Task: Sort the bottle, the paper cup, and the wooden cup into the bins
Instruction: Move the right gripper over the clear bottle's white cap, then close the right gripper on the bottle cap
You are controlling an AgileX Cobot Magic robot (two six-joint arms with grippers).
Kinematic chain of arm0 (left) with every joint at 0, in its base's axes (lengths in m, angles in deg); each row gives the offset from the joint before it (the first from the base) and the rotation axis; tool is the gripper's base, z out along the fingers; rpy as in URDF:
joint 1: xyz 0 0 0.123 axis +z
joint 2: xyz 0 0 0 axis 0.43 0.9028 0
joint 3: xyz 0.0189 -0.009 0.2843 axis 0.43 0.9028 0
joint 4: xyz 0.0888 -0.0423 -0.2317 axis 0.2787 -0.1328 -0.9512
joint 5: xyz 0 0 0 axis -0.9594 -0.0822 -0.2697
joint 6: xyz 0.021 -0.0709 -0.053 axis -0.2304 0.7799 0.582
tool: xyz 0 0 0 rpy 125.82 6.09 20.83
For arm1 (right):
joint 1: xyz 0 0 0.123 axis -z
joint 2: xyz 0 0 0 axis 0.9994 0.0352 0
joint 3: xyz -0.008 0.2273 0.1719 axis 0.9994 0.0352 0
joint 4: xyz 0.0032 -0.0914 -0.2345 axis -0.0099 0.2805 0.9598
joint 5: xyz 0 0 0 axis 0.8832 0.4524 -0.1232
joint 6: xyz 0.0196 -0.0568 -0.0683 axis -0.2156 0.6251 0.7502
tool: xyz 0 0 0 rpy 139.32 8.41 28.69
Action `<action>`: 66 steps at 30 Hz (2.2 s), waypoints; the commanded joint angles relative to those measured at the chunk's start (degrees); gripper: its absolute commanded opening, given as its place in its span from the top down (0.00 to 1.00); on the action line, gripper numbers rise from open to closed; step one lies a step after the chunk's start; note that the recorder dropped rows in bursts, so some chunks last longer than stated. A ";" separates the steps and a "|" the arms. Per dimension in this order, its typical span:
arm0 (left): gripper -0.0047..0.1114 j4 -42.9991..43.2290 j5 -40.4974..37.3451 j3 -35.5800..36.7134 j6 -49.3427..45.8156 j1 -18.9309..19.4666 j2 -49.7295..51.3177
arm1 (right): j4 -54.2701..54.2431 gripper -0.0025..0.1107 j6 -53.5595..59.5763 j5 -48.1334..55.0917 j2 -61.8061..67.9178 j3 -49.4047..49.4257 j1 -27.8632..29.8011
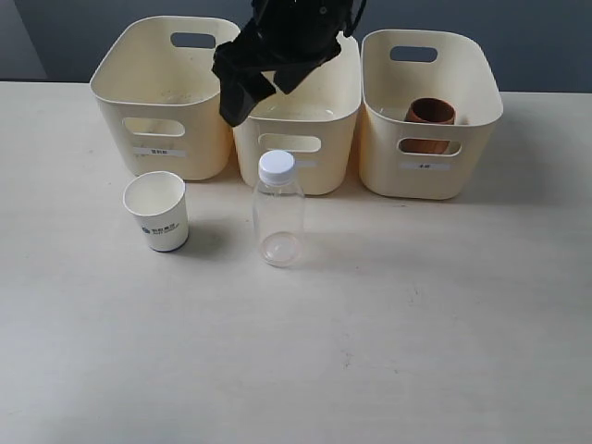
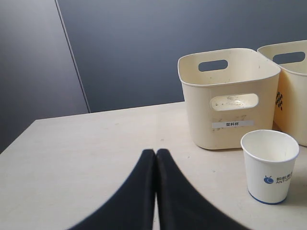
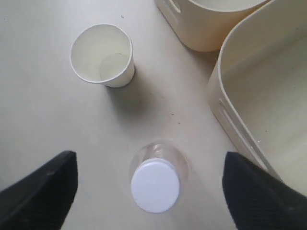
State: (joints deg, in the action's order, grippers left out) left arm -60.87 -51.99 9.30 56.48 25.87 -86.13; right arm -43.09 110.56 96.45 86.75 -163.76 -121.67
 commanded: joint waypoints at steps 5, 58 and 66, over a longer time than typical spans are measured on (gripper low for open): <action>0.96 0.00 0.40 0.10 0.08 0.03 -0.28 | 1.38 0.29 -0.85 -0.31 2.39 0.35 -0.04; 0.96 0.00 0.40 0.10 0.08 0.03 -0.28 | 8.05 0.29 -2.70 -0.69 1.54 9.03 -3.74; 0.96 0.00 0.40 0.10 0.08 0.03 -0.28 | 8.05 0.29 -1.67 -2.81 2.79 9.03 -3.74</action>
State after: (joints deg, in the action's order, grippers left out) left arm -60.87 -51.99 9.30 56.48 25.87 -86.13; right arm -35.13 108.24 94.72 89.55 -154.76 -125.52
